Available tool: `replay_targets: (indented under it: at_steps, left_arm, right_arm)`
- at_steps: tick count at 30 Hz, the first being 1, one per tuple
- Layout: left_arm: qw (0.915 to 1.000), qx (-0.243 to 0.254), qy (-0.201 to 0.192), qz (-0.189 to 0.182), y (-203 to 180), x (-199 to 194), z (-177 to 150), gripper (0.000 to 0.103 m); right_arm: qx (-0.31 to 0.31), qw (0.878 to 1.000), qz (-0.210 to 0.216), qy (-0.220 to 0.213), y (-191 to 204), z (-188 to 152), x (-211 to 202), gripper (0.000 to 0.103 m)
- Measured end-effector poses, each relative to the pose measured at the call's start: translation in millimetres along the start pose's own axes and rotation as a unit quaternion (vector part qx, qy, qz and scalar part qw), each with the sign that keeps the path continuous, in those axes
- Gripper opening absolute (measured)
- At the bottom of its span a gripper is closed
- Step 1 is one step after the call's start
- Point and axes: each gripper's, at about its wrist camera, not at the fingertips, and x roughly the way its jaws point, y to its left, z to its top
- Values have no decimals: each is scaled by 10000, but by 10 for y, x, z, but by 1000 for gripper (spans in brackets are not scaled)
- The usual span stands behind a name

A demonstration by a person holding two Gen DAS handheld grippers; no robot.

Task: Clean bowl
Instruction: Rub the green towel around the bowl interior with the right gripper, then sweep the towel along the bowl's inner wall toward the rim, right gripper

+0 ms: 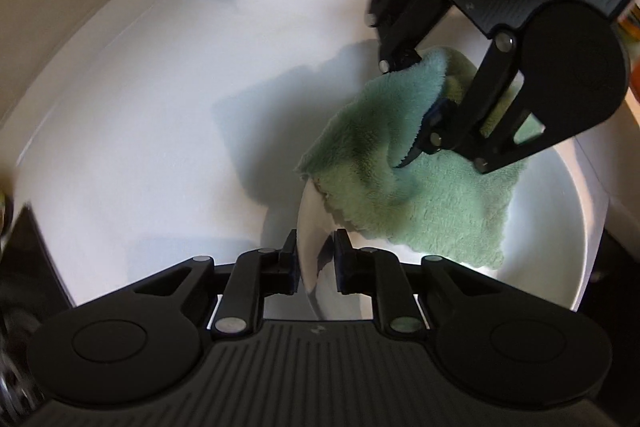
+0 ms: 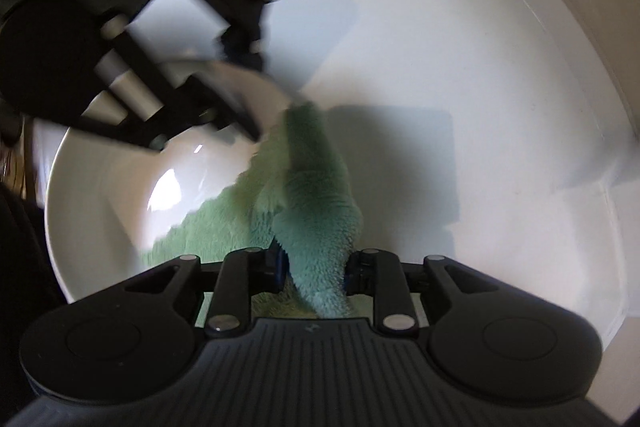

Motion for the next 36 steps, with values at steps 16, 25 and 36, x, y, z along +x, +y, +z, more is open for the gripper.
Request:
replay_targets:
  at_steps: [16, 25, 36]
  left_arm:
    - [9986, -449, -238, 144, -51, 148, -67, 17]
    - [10000, -8, 31, 12, 105, 215, 32, 19]
    - [9995, 231, 219, -71, 215, 284, 120, 26]
  right_arm:
    - [2999, 9535, 305, -19, 32, -528, -185, 18]
    - [423, 9988, 4, 264, -40, -115, -222, 21]
    - [-773, 9970, -9, 17, 1, 185, -284, 23]
